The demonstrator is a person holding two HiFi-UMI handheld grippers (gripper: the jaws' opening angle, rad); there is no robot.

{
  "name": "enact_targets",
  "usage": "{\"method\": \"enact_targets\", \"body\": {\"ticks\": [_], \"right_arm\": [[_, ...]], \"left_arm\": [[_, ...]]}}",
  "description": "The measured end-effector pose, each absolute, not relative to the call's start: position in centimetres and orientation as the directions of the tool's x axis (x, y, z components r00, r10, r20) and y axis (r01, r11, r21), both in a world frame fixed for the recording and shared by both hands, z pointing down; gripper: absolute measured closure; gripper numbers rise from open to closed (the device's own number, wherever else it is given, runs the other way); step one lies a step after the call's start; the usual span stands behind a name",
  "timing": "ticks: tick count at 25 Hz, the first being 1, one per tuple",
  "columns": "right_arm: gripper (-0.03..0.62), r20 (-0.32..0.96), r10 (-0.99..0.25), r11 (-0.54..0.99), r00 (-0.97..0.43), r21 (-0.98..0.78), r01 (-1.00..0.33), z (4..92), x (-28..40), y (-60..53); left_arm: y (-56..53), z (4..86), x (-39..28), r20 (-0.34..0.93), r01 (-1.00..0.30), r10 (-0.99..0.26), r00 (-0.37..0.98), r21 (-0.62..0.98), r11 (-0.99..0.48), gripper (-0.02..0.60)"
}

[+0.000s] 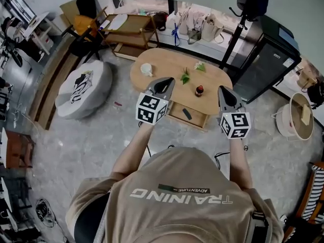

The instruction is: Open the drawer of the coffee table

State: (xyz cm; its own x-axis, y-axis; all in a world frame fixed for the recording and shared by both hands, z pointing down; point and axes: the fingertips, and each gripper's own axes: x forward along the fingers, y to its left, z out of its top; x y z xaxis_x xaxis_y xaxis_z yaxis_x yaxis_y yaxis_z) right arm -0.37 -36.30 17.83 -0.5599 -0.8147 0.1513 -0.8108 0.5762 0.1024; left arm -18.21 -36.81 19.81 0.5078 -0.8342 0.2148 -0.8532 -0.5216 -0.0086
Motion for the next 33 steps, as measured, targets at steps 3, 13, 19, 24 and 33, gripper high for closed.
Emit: {"method": "enact_targets", "body": {"ticks": [3, 13, 19, 24, 33], "right_arm": [[0.589, 0.155, -0.809, 0.584, -0.567, 0.105, -0.805, 17.8, -0.3, -36.8], [0.591, 0.13, -0.815, 0.578, -0.565, 0.116, -0.808, 17.7, 0.5, -36.9], [0.591, 0.147, -0.819, 0.57, -0.555, 0.097, -0.816, 19.1, 0.1, -37.2], [0.591, 0.14, -0.815, 0.577, -0.562, 0.118, -0.808, 18.6, -0.4, -36.8], [0.591, 0.134, -0.824, 0.565, -0.55, 0.125, -0.816, 18.7, 1.1, -36.5]], "left_arm": [[-37.0, 20.2, -18.0, 0.222, -0.861, -0.841, 0.494, -0.011, -0.509, 0.575], [-35.9, 21.4, -16.3, 0.248, -0.852, -0.827, 0.505, -0.011, -0.524, 0.575], [-36.2, 21.3, -16.3, 0.234, -0.858, -0.839, 0.491, -0.036, -0.513, 0.575], [-36.3, 21.3, -16.3, 0.233, -0.862, -0.842, 0.487, -0.029, -0.507, 0.575], [-36.6, 21.3, -15.8, 0.215, -0.876, -0.86, 0.462, -0.038, -0.48, 0.575]]}}
